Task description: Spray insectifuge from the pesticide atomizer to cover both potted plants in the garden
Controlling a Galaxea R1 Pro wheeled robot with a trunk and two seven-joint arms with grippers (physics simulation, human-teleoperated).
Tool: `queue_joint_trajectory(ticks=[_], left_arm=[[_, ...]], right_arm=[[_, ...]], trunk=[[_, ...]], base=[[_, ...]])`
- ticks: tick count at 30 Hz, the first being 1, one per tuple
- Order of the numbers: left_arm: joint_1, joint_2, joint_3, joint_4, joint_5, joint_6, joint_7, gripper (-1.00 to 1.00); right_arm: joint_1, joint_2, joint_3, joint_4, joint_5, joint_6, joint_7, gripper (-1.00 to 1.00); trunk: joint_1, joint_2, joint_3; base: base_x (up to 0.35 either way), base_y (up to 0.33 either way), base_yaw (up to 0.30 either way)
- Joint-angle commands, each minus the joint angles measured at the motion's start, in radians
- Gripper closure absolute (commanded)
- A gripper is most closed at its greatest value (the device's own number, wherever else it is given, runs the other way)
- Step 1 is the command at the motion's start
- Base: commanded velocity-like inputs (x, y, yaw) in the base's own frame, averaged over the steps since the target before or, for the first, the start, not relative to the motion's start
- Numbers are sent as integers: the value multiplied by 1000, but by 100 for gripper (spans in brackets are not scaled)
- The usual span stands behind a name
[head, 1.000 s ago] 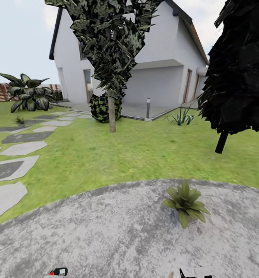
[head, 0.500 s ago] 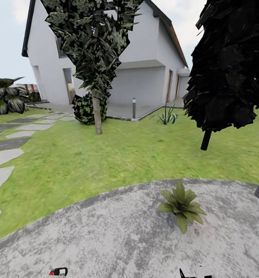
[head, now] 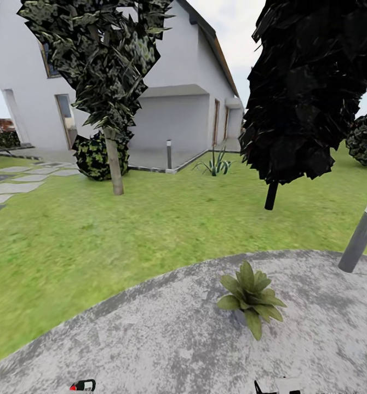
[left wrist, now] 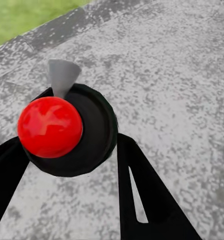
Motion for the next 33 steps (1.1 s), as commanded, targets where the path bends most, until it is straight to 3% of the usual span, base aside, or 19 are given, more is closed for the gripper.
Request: queue_joint_trajectory(ticks=[1,8,33], left_arm=[[0,1,-5,1,11,-2,-6,100],[-1,1,-5,1,11,-2,-6,100],[-1,1,-5,12,11,-3,-6,100]], right_arm=[[-1,0,-2,1,7,-3,0,-100],[-1,0,-2,1,7,-3,0,-100],[-1,0,-3,1,7,-3,0,-100]], trunk=[[0,0,-1],[0,0,-1],[0,0,-1]], base=[[159,268,-261],[85,136,-261],[1,2,-261]])
